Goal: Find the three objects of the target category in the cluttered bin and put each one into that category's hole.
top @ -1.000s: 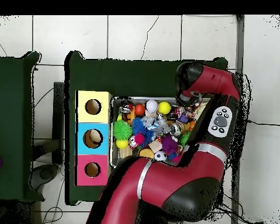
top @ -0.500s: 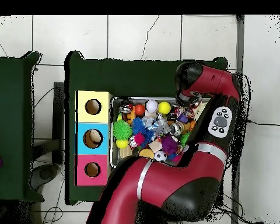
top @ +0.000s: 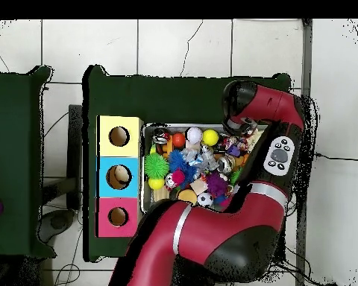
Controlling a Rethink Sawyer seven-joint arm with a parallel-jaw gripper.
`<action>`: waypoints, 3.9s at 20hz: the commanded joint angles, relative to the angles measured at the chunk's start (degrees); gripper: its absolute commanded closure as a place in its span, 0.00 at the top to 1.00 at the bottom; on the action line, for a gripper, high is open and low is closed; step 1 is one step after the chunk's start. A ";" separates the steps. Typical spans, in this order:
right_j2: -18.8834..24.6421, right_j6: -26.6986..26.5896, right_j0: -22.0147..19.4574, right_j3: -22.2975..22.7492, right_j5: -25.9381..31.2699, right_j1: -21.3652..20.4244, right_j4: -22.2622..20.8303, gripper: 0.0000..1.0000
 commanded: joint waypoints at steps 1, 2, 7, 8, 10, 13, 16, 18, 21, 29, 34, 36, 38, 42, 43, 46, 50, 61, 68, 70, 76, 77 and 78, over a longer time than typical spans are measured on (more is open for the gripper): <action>5.71 18.96 1.41 2.16 -10.23 -0.01 3.36 0.00; 5.67 18.56 1.29 2.56 -10.21 -0.46 3.23 0.00; 5.52 9.27 -0.59 3.93 -6.23 -5.84 2.06 0.00; 4.97 6.93 -1.43 2.19 -3.73 -6.24 1.83 0.00; 3.44 3.43 -3.64 -5.44 3.18 -3.82 2.04 0.00; 0.83 2.89 -5.17 -14.03 10.32 -0.21 2.85 0.00; 0.23 1.07 -5.53 -16.22 13.65 -0.07 2.81 0.00; 1.24 -0.80 -5.62 -15.66 15.05 -1.51 2.84 0.00; 1.76 -1.77 -5.04 -15.66 17.14 -2.52 2.90 0.00; 0.67 -0.52 -3.46 -18.08 20.35 -2.52 2.97 0.00; 2.60 -0.40 -1.98 -12.02 17.00 -6.01 1.21 0.00; 3.20 0.14 -1.01 -9.07 15.29 -7.50 0.62 0.00; 3.52 0.71 -0.06 -6.60 13.73 -8.45 0.00 0.00; 4.71 3.07 1.74 0.34 8.58 -10.86 -0.89 0.00; 4.98 3.89 2.17 2.12 7.32 -11.54 -0.94 0.00; 5.09 5.60 2.96 3.74 6.13 -11.76 -0.67 0.00; 4.99 7.48 3.51 5.40 4.12 -11.53 -0.48 0.00; 5.87 7.32 3.81 10.27 -4.87 -10.98 -0.37 0.00; 5.69 8.52 4.26 10.41 -6.66 -10.18 0.30 0.00; 5.25 9.44 4.23 8.71 -5.88 -9.15 0.58 0.00; 4.55 9.50 4.64 7.78 -5.14 -8.62 0.31 1.00; 4.34 9.44 4.70 7.50 -4.65 -8.46 0.20 1.00; 4.27 9.43 4.70 7.43 -4.55 -8.42 0.21 1.00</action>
